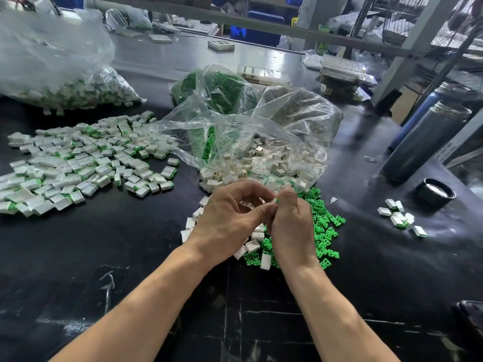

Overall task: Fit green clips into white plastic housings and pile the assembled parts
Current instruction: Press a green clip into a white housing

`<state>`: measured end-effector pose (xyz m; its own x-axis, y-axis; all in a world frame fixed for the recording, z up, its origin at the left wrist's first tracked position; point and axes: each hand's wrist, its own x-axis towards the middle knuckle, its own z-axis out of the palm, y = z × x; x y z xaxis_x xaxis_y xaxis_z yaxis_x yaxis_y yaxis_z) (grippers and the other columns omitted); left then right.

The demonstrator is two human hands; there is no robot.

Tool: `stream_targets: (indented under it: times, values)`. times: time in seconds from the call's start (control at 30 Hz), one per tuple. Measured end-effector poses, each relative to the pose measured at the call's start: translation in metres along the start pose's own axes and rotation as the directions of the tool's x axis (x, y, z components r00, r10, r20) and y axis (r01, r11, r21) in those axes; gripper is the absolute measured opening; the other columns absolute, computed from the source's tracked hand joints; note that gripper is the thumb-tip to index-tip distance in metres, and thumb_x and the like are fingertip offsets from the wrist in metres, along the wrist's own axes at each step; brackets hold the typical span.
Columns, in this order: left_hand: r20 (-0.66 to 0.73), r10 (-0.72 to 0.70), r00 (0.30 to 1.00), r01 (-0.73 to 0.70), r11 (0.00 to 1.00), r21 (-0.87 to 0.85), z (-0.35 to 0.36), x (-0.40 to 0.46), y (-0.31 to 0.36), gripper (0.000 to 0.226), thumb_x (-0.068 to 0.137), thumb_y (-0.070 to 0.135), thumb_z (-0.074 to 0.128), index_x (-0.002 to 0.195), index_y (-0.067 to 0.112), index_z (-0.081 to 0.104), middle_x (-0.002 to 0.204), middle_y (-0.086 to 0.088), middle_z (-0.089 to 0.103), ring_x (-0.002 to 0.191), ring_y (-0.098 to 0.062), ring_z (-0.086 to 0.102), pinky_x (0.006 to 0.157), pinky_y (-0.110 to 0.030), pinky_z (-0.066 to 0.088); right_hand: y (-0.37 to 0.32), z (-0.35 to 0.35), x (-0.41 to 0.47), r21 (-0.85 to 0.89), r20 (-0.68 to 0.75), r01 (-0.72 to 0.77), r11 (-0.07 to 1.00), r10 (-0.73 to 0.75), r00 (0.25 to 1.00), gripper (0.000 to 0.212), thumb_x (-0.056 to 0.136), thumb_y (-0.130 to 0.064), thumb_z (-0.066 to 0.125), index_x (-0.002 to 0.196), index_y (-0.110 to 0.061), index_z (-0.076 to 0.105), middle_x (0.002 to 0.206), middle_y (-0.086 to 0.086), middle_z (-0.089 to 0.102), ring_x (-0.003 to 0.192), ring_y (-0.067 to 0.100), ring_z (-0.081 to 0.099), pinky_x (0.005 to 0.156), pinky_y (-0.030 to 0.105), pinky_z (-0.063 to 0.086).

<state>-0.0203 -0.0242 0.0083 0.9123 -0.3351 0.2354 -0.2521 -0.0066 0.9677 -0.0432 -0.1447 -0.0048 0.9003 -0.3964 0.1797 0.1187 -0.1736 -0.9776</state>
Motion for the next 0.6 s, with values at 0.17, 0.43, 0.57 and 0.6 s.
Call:
stream_targets:
  times: [0.17, 0.43, 0.57, 0.6]
  values:
    - [-0.001, 0.002, 1.0, -0.002, 1.0, -0.003, 0.0003, 0.0005, -0.0011, 0.011, 0.088, 0.012, 0.079, 0.097, 0.009, 0.074, 0.094, -0.013, 0.073, 0.09, -0.038, 0.07, 0.085, -0.06, 0.056, -0.0021, 0.0012, 0.0001, -0.044, -0.007, 0.002, 0.999, -0.002, 1.0, 0.062, 0.099, -0.047, 0.029, 0.057, -0.02, 0.065, 0.048, -0.013, 0.052, 0.048, 0.005, 0.047, 0.05, 0.021, 0.037]
    - [-0.007, 0.007, 1.0, -0.007, 1.0, 0.007, 0.0003, -0.001, -0.0002, 0.01, 0.089, 0.009, 0.078, 0.097, 0.007, 0.073, 0.091, -0.014, 0.074, 0.088, -0.036, 0.071, 0.085, -0.059, 0.057, -0.0041, -0.0007, -0.0004, -0.111, -0.039, 0.013, 0.994, -0.018, 0.999, 0.065, 0.113, -0.028, 0.033, 0.055, -0.016, 0.06, 0.047, -0.012, 0.052, 0.048, 0.006, 0.046, 0.05, 0.025, 0.038]
    - [-0.005, 0.012, 1.0, -0.012, 1.0, 0.013, 0.0004, -0.0014, 0.001, 0.01, 0.089, 0.009, 0.077, 0.098, 0.006, 0.073, 0.09, -0.013, 0.075, 0.086, -0.035, 0.072, 0.083, -0.057, 0.058, -0.0049, -0.0001, -0.0008, -0.116, -0.045, 0.025, 0.993, -0.03, 0.999, 0.068, 0.113, -0.025, 0.033, 0.049, -0.022, 0.056, 0.044, -0.015, 0.051, 0.045, 0.002, 0.044, 0.048, 0.021, 0.036]
    - [-0.003, 0.014, 1.0, -0.014, 1.0, 0.015, 0.0003, -0.0013, 0.0012, 0.01, 0.089, 0.009, 0.077, 0.098, 0.006, 0.073, 0.09, -0.012, 0.075, 0.085, -0.034, 0.072, 0.083, -0.057, 0.058, -0.0049, 0.0, -0.0009, -0.121, -0.047, 0.029, 0.992, -0.035, 0.998, 0.067, 0.113, -0.025, 0.033, 0.05, -0.021, 0.055, 0.045, -0.015, 0.051, 0.045, 0.002, 0.044, 0.048, 0.021, 0.036]
